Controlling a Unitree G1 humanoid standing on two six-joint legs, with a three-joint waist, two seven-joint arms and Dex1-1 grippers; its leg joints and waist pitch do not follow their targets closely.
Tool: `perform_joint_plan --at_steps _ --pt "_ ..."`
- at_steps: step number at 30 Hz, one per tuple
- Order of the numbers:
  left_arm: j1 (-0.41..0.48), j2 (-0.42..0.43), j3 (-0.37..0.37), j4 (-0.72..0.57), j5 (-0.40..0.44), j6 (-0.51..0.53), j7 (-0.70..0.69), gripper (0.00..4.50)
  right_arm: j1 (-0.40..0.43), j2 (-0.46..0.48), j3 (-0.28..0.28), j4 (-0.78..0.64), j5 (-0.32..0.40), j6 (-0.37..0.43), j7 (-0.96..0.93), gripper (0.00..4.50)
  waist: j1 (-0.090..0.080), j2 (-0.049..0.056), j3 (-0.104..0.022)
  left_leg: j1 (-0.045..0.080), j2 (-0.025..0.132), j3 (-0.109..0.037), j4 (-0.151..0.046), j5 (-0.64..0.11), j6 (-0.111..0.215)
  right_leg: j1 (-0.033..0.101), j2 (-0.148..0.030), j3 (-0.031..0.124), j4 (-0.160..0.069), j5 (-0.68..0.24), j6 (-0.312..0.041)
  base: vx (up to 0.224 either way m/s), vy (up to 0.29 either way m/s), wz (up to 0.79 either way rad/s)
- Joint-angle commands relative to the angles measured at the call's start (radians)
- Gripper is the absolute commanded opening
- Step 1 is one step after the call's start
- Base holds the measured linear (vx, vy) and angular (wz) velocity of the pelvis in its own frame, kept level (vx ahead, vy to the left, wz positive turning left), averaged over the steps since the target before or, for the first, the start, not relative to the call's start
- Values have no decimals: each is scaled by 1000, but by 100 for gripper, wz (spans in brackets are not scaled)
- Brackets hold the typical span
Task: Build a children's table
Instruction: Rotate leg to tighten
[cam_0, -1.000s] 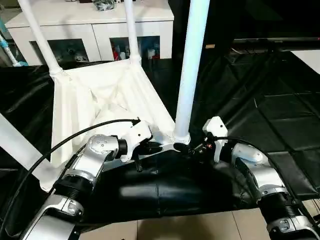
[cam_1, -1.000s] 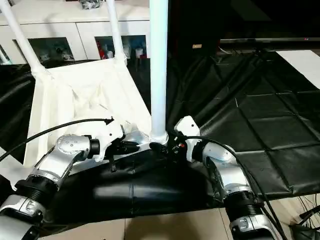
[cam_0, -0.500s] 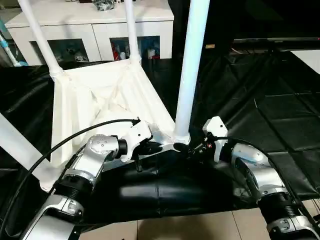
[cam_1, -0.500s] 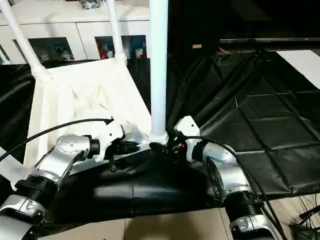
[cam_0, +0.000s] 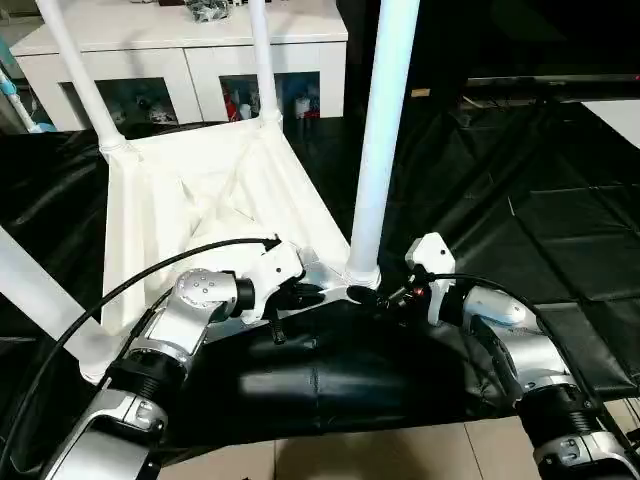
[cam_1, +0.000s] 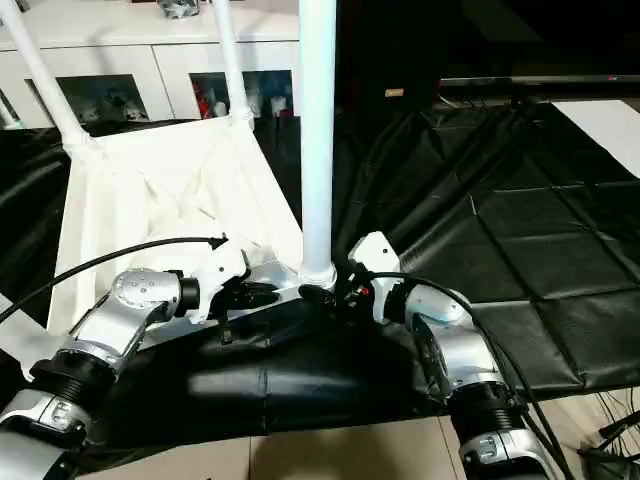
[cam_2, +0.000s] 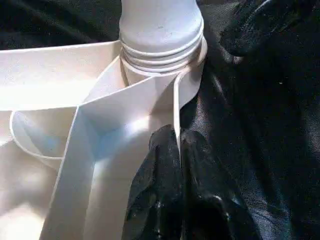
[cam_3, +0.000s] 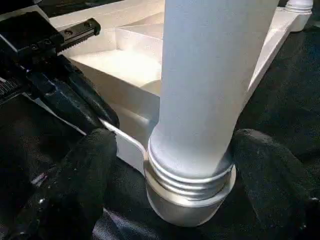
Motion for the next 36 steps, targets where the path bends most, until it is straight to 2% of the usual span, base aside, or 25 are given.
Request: perform_joint_plan --at_steps 1,36 --pt "31 -6 -32 34 12 9 -4 0 8 9 40 0 -7 12 17 386 8 -14 -59 4 43 -18 -54 -150 108 51 -48 29 -51 -61 -269 0 0 0" --pt "31 -6 -32 34 12 9 -4 0 8 9 40 0 -7 12 17 386 8 -14 -60 4 43 -18 -54 -148 111 52 -49 29 -51 -51 -272 0 0 0"
